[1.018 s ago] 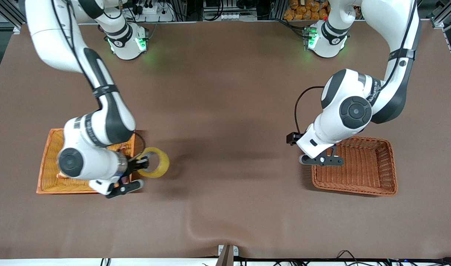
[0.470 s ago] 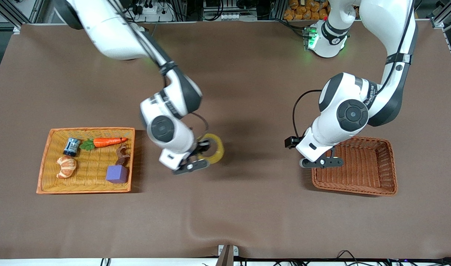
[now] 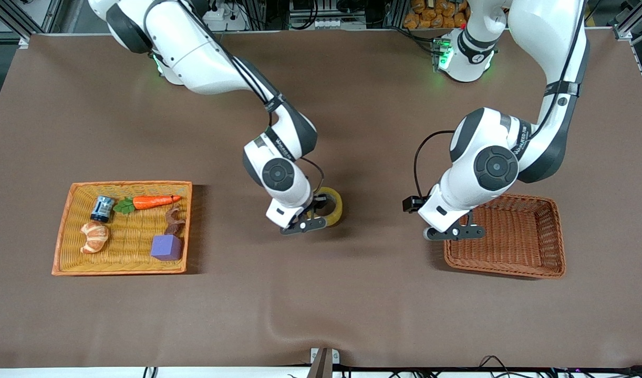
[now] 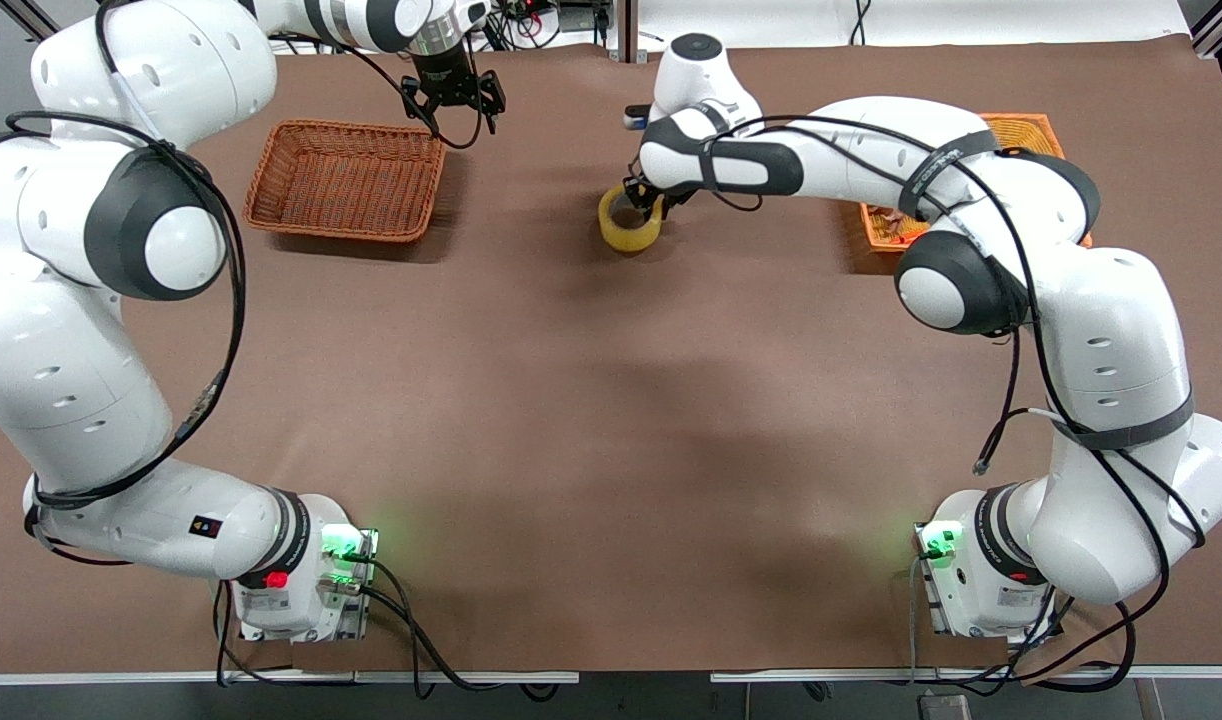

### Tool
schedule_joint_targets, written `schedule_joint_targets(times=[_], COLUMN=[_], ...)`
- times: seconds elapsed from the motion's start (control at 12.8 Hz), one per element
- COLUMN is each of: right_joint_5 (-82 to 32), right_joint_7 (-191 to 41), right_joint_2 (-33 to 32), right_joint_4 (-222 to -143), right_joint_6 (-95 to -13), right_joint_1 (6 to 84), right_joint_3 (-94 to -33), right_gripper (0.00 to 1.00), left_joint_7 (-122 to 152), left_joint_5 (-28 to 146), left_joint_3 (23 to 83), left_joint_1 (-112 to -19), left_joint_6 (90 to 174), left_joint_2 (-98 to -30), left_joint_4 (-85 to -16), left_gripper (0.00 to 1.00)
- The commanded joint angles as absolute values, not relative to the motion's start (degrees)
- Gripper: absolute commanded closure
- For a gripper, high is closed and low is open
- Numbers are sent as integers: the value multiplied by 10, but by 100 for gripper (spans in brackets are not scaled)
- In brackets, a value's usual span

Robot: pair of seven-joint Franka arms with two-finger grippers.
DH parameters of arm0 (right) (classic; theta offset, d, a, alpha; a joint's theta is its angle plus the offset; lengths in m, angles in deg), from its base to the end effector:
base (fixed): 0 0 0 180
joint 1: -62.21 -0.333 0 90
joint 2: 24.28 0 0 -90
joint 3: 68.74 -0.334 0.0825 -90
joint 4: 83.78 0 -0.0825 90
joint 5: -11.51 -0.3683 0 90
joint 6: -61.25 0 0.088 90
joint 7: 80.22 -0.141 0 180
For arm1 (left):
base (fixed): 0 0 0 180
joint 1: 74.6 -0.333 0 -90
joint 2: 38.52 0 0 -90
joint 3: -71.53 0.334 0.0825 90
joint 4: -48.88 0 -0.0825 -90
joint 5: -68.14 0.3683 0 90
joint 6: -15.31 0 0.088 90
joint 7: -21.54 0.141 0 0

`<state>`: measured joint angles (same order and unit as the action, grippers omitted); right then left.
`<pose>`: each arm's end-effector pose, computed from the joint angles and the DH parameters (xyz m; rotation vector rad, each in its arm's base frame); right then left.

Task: Transfer tape with both arms
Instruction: 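Carry the tape toward the table middle with the right gripper, then grasp the tape with the left gripper while the right gripper withdraws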

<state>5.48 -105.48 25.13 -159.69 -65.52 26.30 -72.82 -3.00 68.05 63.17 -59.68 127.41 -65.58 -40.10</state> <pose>0.5761 0.4763 0.2051 -2.9985 -0.2548 0.0791 0.6207 -0.2537 0.3615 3.1019 0.0563 -0.1336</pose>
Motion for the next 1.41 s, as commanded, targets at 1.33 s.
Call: schedule_joint_targets(times=[1.33], right_joint_5=[83], right_joint_7=[-722], right_joint_2=[-48], right_joint_4=[-1666], right_joint_6=[-406], right_joint_1=[566], right_joint_3=[-668], right_gripper=[0], left_joint_7=[-386], left_joint_5=[681], left_joint_3=[636], left_joint_1=[-403], left_joint_6=[1456], left_joint_2=[-775], left_joint_4=[-395], left_gripper=[0])
